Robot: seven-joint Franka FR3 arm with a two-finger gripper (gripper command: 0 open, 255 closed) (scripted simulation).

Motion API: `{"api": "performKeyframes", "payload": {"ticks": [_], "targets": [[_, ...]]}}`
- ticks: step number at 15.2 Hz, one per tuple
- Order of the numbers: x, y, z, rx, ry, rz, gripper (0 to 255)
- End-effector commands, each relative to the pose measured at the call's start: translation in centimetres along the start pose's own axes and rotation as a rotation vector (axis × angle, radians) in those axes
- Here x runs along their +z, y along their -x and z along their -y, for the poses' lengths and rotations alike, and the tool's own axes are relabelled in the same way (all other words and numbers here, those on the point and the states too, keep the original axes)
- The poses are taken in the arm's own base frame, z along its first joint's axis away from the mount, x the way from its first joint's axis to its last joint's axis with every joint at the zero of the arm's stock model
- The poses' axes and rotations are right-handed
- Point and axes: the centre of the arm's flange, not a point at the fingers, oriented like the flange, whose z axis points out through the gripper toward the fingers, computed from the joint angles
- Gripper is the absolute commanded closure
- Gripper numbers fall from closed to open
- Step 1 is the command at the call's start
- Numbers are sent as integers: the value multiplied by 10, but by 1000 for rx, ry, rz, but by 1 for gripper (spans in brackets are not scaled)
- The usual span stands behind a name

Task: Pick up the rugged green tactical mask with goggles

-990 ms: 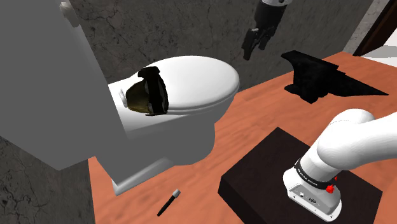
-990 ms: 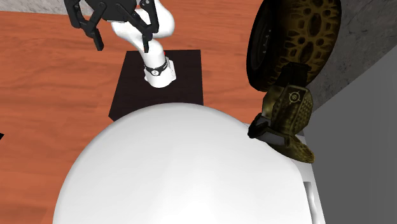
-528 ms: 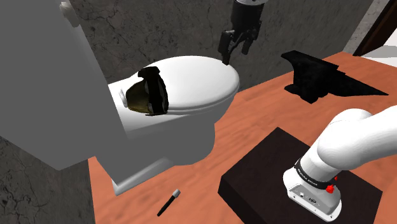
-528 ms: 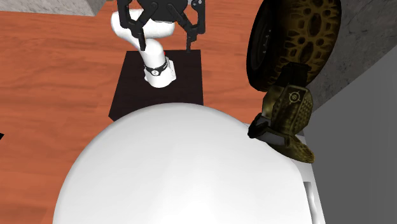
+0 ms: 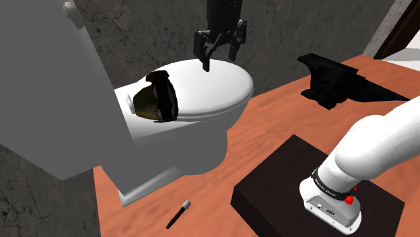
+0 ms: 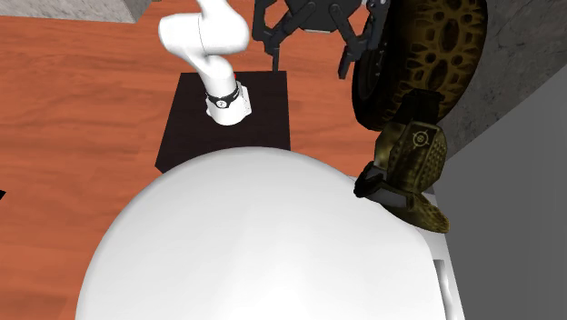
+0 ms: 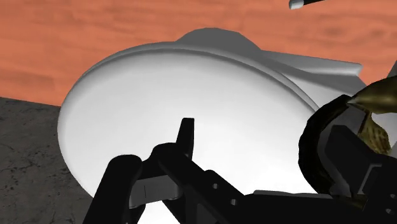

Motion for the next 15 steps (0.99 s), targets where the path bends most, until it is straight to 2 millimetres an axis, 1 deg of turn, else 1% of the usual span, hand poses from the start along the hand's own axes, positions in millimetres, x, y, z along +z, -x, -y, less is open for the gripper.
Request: {"api": "performKeyframes", "payload": {"ticks": [1, 12, 15], "targets": [[-2, -5, 25, 19, -7, 12, 0], [-27, -47, 158, 105, -38, 72, 0], [-11, -45, 159, 105, -38, 72, 0]]}}
